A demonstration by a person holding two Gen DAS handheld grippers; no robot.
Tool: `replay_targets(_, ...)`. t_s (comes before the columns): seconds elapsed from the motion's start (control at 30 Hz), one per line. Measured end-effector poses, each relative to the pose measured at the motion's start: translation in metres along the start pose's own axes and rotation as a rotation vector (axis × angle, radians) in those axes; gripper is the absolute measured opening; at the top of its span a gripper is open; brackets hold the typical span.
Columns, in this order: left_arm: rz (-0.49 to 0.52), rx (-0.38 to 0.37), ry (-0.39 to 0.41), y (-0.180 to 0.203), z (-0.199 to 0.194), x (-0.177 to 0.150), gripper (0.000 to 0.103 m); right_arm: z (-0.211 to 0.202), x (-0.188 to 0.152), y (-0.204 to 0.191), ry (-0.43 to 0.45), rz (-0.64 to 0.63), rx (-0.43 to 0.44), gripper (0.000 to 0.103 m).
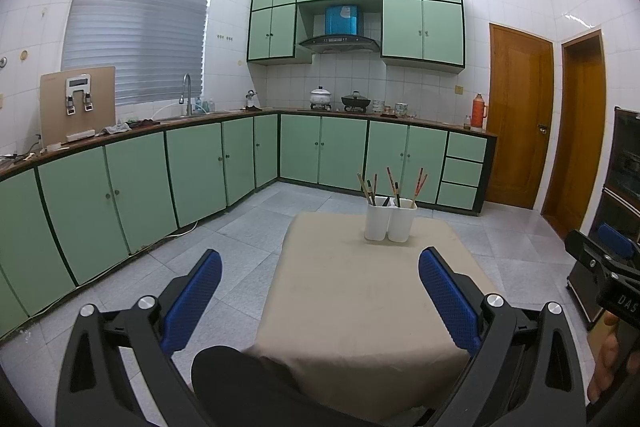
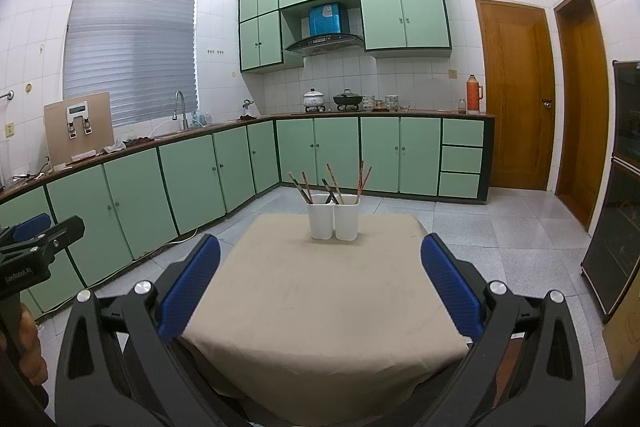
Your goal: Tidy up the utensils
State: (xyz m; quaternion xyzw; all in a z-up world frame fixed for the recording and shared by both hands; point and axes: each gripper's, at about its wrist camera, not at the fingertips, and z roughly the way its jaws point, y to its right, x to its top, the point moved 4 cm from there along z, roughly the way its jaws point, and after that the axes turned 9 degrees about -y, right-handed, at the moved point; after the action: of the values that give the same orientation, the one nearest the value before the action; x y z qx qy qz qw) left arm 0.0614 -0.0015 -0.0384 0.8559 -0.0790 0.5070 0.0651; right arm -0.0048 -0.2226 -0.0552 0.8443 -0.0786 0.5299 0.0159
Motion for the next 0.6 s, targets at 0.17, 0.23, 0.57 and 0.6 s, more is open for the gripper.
replay_targets(0.17,0.001,-0.001,0.000,0.0029,-0.0010,0.0021,0.097,-0.0003,0.0008,0.0003,-0.002,0.002,0.000,0.097)
replay_targets(0.23,0.000,-0.001,0.000,0.0024,-0.0022,0.0020,0.097,-0.0012,0.0011,0.0005,0.000,0.001,0.000,0.097)
replay_targets(0.57,-0.001,-0.002,0.001,0.0038,-0.0027,0.0029,0.097,-0.0005,0.0009,0.0002,0.000,0.000,-0.001,0.098)
replay_targets(0.6,-0.001,-0.002,0.001,0.0042,-0.0028,0.0032,0.097,-0.0005,0.0009,0.0004,0.000,0.001,0.000,0.097)
